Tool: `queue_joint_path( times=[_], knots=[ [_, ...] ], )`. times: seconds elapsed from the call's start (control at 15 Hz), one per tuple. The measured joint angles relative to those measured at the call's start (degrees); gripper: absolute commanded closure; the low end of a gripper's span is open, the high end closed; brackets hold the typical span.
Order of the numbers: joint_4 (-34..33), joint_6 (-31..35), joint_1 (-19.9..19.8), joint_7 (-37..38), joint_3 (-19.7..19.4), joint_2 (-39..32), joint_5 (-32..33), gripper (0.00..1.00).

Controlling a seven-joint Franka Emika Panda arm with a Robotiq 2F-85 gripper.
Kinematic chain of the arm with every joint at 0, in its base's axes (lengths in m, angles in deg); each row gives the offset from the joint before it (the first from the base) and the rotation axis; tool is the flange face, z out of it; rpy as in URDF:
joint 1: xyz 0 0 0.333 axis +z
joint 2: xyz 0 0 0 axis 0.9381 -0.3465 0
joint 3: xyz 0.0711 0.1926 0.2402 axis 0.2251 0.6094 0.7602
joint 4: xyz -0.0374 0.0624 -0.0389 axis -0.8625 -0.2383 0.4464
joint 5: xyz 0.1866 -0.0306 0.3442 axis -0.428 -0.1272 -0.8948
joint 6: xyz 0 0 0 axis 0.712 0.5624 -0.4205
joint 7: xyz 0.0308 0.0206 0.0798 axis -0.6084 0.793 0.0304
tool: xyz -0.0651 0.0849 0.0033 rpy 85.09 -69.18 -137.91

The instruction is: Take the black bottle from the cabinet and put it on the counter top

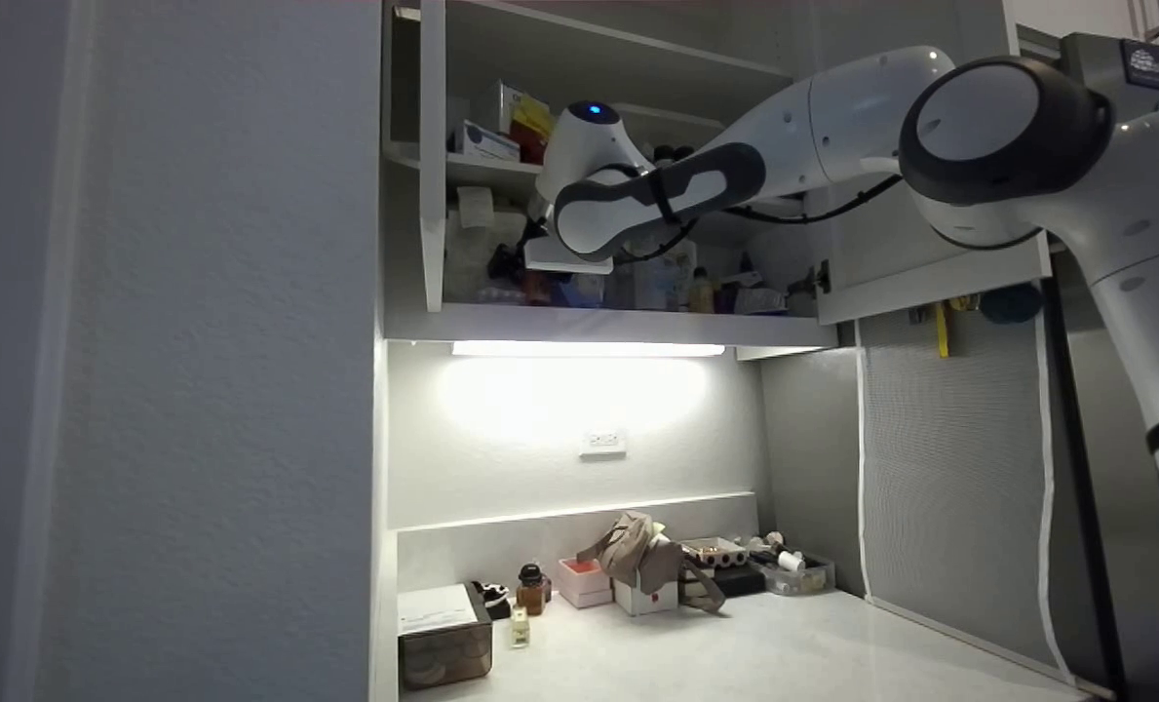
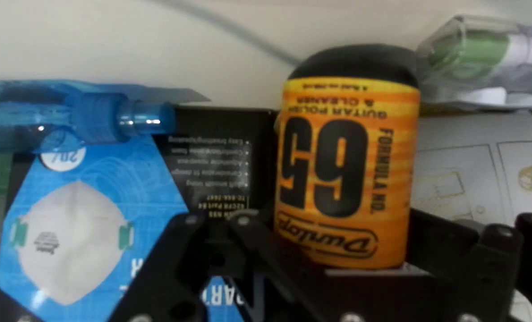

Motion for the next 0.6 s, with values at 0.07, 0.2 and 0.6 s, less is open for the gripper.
queue_joint_path(
  times=[0.07,0.2,0.6],
  knots=[
    [-0.23,-0.36,0.11,0.00,0.04,-0.02,-0.09,0.84],
    [-0.44,-0.75,0.25,0.00,0.05,-0.03,-0.15,0.92],
    [-0.52,-0.80,0.27,0.00,-0.04,0.12,-0.47,0.92]
  ],
)
